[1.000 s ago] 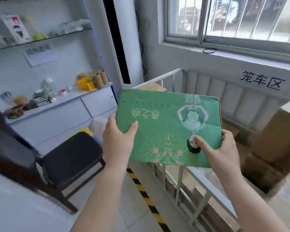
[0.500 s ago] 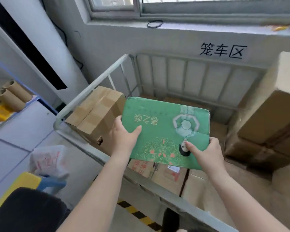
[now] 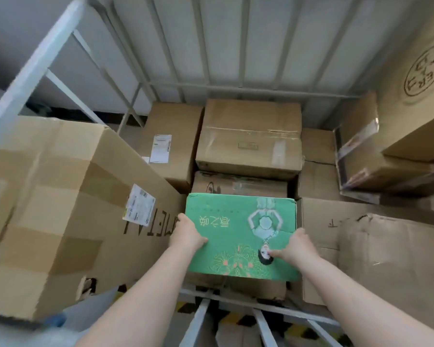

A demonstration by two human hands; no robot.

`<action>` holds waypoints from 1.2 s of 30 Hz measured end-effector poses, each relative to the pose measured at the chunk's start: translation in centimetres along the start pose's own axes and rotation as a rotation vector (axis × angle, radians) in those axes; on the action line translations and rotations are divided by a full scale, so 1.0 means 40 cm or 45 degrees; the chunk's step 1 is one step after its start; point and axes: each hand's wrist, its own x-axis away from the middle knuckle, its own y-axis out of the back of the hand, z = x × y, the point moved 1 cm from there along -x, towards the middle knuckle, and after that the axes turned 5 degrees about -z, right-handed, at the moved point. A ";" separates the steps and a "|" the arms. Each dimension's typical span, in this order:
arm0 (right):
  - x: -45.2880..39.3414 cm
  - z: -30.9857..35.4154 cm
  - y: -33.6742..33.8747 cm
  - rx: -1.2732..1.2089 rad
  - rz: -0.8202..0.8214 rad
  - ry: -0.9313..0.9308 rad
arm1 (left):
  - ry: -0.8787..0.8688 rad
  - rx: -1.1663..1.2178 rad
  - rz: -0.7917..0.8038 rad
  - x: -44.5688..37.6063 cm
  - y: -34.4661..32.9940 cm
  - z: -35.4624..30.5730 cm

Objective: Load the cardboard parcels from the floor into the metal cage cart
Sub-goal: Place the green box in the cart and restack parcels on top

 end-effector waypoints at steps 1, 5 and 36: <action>-0.027 0.000 -0.029 0.011 0.016 -0.040 | 0.008 -0.009 0.025 -0.040 -0.023 0.004; -0.121 -0.013 -0.135 0.124 0.130 -0.156 | 0.028 -0.115 0.158 -0.165 -0.116 0.037; 0.245 -0.698 0.732 -0.409 -1.459 -0.118 | -1.457 0.206 0.401 0.668 -0.443 -0.945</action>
